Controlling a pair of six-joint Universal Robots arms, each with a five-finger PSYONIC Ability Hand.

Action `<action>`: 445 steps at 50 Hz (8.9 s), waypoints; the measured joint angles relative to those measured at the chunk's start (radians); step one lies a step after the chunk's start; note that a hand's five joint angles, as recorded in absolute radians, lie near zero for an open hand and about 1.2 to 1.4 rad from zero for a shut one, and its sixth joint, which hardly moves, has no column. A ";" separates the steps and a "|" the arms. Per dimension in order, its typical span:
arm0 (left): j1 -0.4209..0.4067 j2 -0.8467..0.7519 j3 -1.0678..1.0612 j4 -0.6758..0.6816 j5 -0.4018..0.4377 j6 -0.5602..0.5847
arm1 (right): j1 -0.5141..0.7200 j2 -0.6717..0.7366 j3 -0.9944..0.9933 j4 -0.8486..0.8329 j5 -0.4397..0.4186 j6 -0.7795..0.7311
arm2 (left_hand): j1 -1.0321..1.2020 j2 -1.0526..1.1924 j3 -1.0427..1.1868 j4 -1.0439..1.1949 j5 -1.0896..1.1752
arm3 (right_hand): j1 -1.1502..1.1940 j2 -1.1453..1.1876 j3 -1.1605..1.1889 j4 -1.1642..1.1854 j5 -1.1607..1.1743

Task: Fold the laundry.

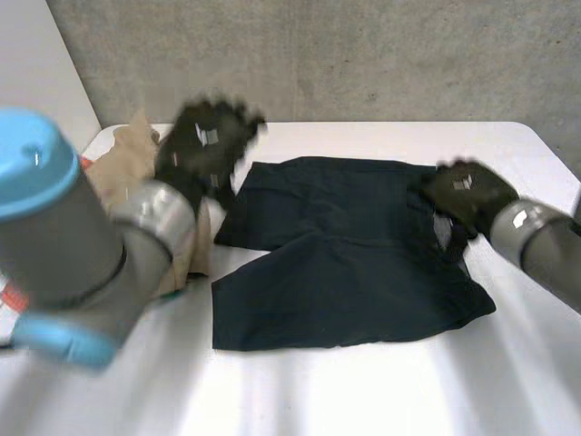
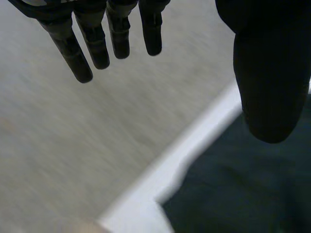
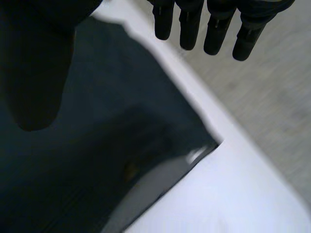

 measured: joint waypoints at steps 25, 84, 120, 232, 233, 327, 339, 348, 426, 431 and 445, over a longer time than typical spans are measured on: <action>-0.072 -0.085 -0.322 -0.086 -0.002 -0.130 | -0.256 0.020 0.495 -0.356 -0.255 -0.334 | 0.100 0.100 0.105 0.091 0.083 | 0.555 0.620 0.608 0.610 0.590; -0.088 -0.204 0.126 -0.341 -0.093 0.106 | -0.186 -0.079 0.199 0.076 -0.059 -0.284 | 0.841 0.916 0.916 0.919 0.893 | 0.864 0.915 0.920 0.941 0.919; -0.019 -0.404 0.263 0.167 -0.058 0.090 | -0.050 0.223 -0.098 -0.167 0.101 0.046 | -0.093 -0.075 -0.064 -0.077 -0.061 | -0.016 -0.031 -0.041 -0.040 -0.037; -0.120 -0.229 0.306 -0.213 0.321 -0.180 | -0.058 0.183 -0.008 -0.084 -0.066 0.474 | -0.110 -0.111 -0.064 -0.077 -0.061 | -0.033 -0.043 -0.043 -0.044 -0.038; -0.115 -0.215 0.292 -0.213 0.370 -0.195 | -0.061 0.191 0.011 -0.078 -0.093 0.481 | -0.110 -0.111 -0.064 -0.077 -0.061 | -0.033 -0.043 -0.043 -0.044 -0.038; -0.111 -0.157 0.285 -0.164 0.476 -0.307 | -0.531 0.801 -0.912 -0.043 0.337 1.046 | -0.110 -0.111 -0.064 -0.077 -0.061 | 0.487 0.614 0.589 0.940 0.941; -0.126 -0.149 0.281 -0.164 0.472 -0.308 | -0.546 0.631 -0.726 -0.021 0.189 0.972 | -0.110 -0.111 -0.064 -0.077 -0.061 | -0.003 -0.011 -0.019 -0.007 0.002; -0.134 -0.143 0.282 -0.164 0.472 -0.308 | -0.638 0.538 -0.712 -0.014 0.197 0.691 | -0.110 -0.111 -0.064 -0.077 -0.061 | -0.016 -0.033 -0.043 -0.042 -0.036; -0.182 -0.311 0.319 0.075 0.136 -0.122 | -0.218 -0.101 0.154 -0.312 -0.146 0.159 | -0.097 -0.076 -0.063 -0.078 -0.062 | -0.016 -0.033 -0.043 -0.042 -0.036; -0.150 -0.174 0.202 0.068 0.121 -0.116 | -0.218 -0.101 0.109 -0.130 -0.149 0.137 | -0.097 -0.076 -0.063 -0.077 -0.062 | -0.016 -0.033 -0.043 -0.042 -0.036; -0.104 -0.212 0.107 -0.003 0.173 0.017 | -0.186 -0.126 0.260 0.165 -0.133 0.244 | -0.097 -0.076 -0.063 -0.077 -0.062 | -0.016 -0.033 -0.043 -0.042 -0.036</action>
